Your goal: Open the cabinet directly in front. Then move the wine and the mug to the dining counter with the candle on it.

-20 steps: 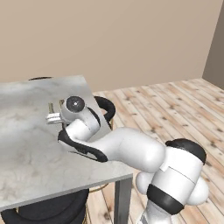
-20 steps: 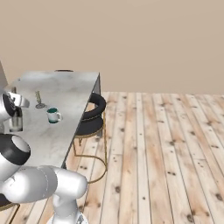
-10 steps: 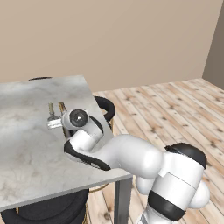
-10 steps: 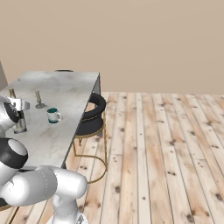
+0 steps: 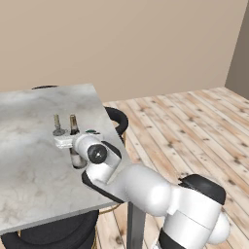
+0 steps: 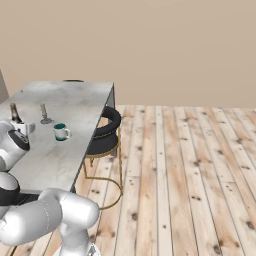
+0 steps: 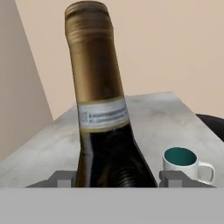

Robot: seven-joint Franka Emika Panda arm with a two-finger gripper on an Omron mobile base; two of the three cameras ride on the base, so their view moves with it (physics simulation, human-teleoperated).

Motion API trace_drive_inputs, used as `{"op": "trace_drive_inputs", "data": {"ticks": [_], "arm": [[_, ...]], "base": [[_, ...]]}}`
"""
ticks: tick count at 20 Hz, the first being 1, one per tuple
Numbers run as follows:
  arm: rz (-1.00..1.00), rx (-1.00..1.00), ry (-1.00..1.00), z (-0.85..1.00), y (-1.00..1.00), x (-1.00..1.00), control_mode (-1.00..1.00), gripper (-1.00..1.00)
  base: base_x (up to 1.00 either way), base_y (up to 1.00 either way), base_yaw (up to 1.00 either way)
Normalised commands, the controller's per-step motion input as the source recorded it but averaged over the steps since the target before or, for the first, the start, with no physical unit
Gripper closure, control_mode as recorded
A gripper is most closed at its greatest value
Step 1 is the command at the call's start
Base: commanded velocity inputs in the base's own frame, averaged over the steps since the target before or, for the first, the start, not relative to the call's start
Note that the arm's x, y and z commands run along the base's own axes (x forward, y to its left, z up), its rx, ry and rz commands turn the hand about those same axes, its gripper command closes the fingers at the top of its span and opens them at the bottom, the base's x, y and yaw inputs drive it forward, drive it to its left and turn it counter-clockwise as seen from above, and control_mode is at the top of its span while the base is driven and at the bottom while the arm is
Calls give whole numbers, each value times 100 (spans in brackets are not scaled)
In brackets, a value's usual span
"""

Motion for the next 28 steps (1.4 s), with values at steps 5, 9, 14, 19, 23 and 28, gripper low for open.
{"op": "trace_drive_inputs", "data": {"ticks": [5,9,14,19,23,28], "arm": [[0,0,0,0,0,0,-100,100],[0,0,0,0,0,4,-100,100],[0,0,0,-1,5,14,-100,100],[0,-1,0,-3,10,26,-100,100],[0,-2,0,-9,9,27,-100,100],[0,-3,0,-15,5,21,-100,100]], "base": [[0,0,0],[0,0,0],[0,0,0],[0,0,0],[0,0,0],[0,0,0]]}}
